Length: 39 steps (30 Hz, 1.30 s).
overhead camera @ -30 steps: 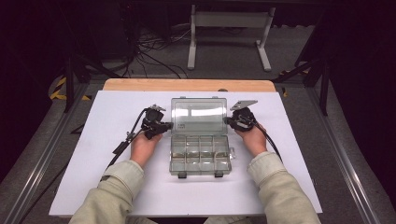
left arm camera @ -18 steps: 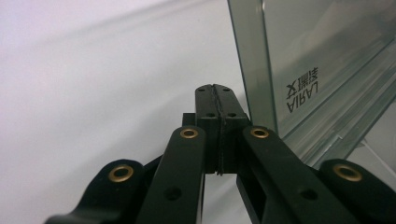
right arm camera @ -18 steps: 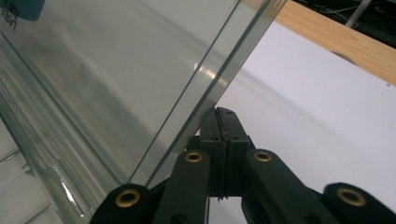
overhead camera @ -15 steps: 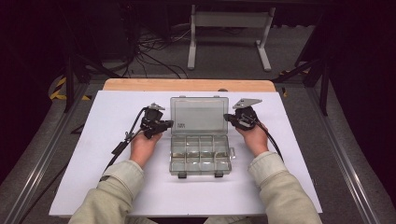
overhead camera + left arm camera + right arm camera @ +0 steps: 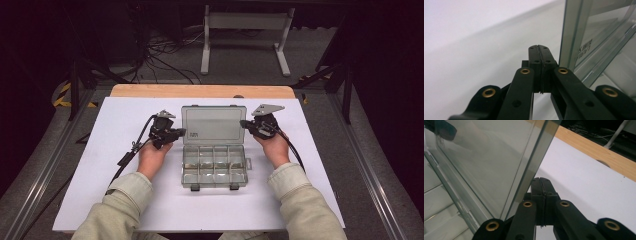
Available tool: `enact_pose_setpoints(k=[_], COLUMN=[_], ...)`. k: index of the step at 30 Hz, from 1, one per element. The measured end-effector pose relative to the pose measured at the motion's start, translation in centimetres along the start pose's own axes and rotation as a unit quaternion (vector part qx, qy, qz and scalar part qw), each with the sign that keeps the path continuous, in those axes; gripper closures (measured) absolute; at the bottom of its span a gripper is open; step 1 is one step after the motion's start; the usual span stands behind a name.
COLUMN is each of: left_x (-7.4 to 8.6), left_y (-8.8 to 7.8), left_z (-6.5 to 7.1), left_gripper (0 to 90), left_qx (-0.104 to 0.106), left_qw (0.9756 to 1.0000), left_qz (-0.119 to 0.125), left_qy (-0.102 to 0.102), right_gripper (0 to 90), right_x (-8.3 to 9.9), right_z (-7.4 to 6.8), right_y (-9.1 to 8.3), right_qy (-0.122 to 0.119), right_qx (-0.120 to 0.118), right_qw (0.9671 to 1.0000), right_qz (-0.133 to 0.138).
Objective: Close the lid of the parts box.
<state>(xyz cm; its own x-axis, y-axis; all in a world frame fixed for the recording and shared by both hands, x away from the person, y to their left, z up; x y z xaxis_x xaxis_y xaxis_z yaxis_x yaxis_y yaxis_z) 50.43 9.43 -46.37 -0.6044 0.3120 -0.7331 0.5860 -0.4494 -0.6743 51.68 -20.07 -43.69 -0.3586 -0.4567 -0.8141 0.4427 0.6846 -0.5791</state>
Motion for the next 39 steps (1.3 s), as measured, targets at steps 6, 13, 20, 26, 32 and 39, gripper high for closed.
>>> enact_pose_setpoints(k=[6, 13, 20, 26, 32, 39], left_x=[0.0, -0.1, -0.2, -0.1, -0.1, -0.2], left_y=[-0.4, -1.1, -1.6, -2.7, -4.1, -5.3], left_z=[0.1, 0.1, 0.4, 0.5, 0.9, 1.6], left_gripper=[89.7, 89.7, 89.7, 89.7, 89.7, 89.6], left_qx=[0.008, 0.015, 0.021, 0.04, 0.049, 0.059], left_qw=[0.9999, 0.9997, 0.9994, 0.9984, 0.9972, 0.9958], left_qz=[0.009, 0.018, 0.027, 0.038, 0.055, 0.07], left_qy=[-0.003, 0.002, 0.004, -0.015, -0.014, -0.007], right_gripper=[90.0, 90.0, 90.0, 90.0, 90.0, 90.0], right_x=[-0.4, -0.6, -1.0, -1.2, -1.5, -1.6], right_z=[-0.5, -1.1, -1.7, -2.4, -3.2, -4.1], right_y=[-0.7, -1.4, -2.0, -2.6, -3.6, -4.6], right_qy=[-0.007, -0.012, -0.02, -0.026, -0.033, -0.034], right_qx=[-0.005, -0.013, -0.02, -0.027, -0.038, -0.049], right_qw=[0.9999, 0.9995, 0.9988, 0.998, 0.9969, 0.9966], right_qz=[0.013, 0.027, 0.04, 0.051, 0.06, 0.057])
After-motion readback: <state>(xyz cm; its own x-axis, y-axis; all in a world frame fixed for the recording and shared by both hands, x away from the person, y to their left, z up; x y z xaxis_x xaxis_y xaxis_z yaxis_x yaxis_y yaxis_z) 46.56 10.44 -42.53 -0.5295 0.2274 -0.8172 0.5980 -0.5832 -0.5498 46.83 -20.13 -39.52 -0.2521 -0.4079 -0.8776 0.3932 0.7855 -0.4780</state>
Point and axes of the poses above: each handheld gripper's, and its own axes: y roughly forward along the jaws, x roughly out of its underside, z roughly to its right, the point moved 5 cm from there along y, roughly forward along the jaws, and after that the axes turned 12 degrees about -x, right-handed, at the moved point
